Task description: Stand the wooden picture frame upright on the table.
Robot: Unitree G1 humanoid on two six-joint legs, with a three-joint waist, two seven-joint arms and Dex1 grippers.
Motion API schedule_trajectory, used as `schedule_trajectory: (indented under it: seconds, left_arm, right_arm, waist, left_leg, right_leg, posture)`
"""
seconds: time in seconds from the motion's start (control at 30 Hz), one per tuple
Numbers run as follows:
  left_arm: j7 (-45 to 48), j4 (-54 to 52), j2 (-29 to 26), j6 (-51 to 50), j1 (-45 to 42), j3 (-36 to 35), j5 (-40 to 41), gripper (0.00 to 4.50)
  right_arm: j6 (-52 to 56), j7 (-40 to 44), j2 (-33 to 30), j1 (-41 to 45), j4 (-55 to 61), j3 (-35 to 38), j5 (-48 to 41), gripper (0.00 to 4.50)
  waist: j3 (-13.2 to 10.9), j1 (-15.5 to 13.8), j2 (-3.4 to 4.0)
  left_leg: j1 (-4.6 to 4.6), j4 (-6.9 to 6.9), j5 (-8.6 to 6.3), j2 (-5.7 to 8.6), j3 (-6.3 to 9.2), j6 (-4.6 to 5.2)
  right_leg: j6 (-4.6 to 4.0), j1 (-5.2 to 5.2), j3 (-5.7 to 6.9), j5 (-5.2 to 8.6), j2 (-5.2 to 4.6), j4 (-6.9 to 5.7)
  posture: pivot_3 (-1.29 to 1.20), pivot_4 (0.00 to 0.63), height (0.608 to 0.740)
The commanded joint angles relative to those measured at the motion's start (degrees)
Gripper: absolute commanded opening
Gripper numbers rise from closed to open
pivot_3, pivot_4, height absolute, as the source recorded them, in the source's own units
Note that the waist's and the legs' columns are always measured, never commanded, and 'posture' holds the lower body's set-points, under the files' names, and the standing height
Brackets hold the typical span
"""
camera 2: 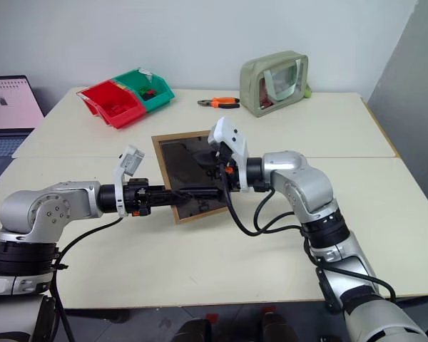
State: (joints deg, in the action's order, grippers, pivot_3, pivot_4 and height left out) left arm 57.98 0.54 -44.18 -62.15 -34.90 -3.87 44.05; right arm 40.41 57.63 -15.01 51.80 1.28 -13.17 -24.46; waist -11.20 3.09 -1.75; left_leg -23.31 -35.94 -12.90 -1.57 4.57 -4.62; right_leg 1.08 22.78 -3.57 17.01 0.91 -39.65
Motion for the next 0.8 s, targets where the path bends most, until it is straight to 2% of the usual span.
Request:
schedule_trajectory:
  seconds: [0.03,0.13,0.37,0.57,0.67,0.7,0.73,0.8]
  left_arm:
    - [0.9,-2.0,-0.4,0.5,-0.8,-1.3,0.9,1.28]
    - [1.2,-2.1,-0.5,0.5,-0.2,-1.1,0.8,1.28]
    - [1.7,-2.9,-0.5,-0.4,0.4,-0.8,1.4,1.28]
    - [2.6,-4.7,-1.5,-4.8,2.9,-2.0,4.5,1.28]
    - [1.9,-5.0,-1.6,-9.4,3.7,-3.8,7.8,1.28]
    - [1.7,-6.0,-1.7,-11.4,4.4,-4.3,9.4,1.28]
    - [1.6,-6.4,-1.7,-12.7,4.7,-4.5,10.4,1.28]
    - [1.3,-9.1,-1.6,-14.6,6.1,-4.4,12.1,1.28]
  right_arm:
    - [3.9,2.8,-2.9,-1.8,6.9,1.8,-5.3,4.49]
    - [5.4,3.4,-5.1,-2.8,8.5,2.6,-7.0,4.49]
    - [7.4,4.0,-11.3,-4.8,10.6,5.3,-9.3,4.49]
    - [-1.8,5.4,-21.7,-10.6,9.2,8.6,-3.7,4.49]
    - [-22.4,5.6,-23.4,-15.2,6.9,7.8,5.3,4.49]
    - [-36.9,3.8,-23.9,-16.4,2.9,6.4,12.0,4.49]
    - [-46.9,2.4,-24.1,-16.9,-0.3,5.4,16.6,4.49]
    - [-66.0,-5.7,-22.8,-16.0,-9.8,4.7,25.7,4.49]
  waist:
    - [0.0,0.0,0.0]
    - [0.0,0.0,0.0]
    - [0.0,0.0,0.0]
    - [0.0,0.0,-0.01]
    - [0.0,0.0,-0.02]
    - [0.0,0.0,-0.02]
    - [0.0,0.1,-0.02]
    - [0.0,0.3,-0.04]
  left_leg:
    - [-0.06,-0.02,0.0,0.0,0.01,0.0]
    - [-0.4,-0.14,0.02,0.0,0.0,0.0]
    - [-0.41,-0.15,0.02,0.03,0.01,0.01]
    - [-0.45,-0.15,0.01,0.04,-0.01,0.01]
    - [-0.46,-0.16,0.01,0.08,-0.02,0.02]
    - [-0.46,-0.17,0.01,0.08,-0.03,0.02]
    - [-0.46,-0.16,0.01,0.09,-0.02,0.02]
    - [-0.42,-0.2,0.01,0.12,-0.09,0.01]
  right_leg:
    - [0.0,0.09,0.01,0.0,-0.01,-0.06]
    - [0.0,0.5,-0.01,0.0,-0.01,-0.3]
    - [-0.01,0.51,0.0,0.0,0.0,-0.31]
    - [0.0,0.51,0.0,0.0,0.0,-0.27]
    - [0.01,0.52,0.01,0.01,0.01,-0.26]
    - [0.01,0.52,0.0,0.01,0.01,-0.27]
    - [0.01,0.52,0.01,0.01,0.02,-0.28]
    - [0.01,0.51,-0.01,0.01,0.06,-0.3]
  posture:
    - [0.0,0.15,0.74]
    - [0.0,0.15,0.74]
    - [0.0,0.15,0.74]
    - [0.0,0.15,0.74]
    - [0.0,0.15,0.74]
    - [0.0,0.15,0.74]
    - [0.0,0.15,0.74]
    - [0.0,0.15,0.74]
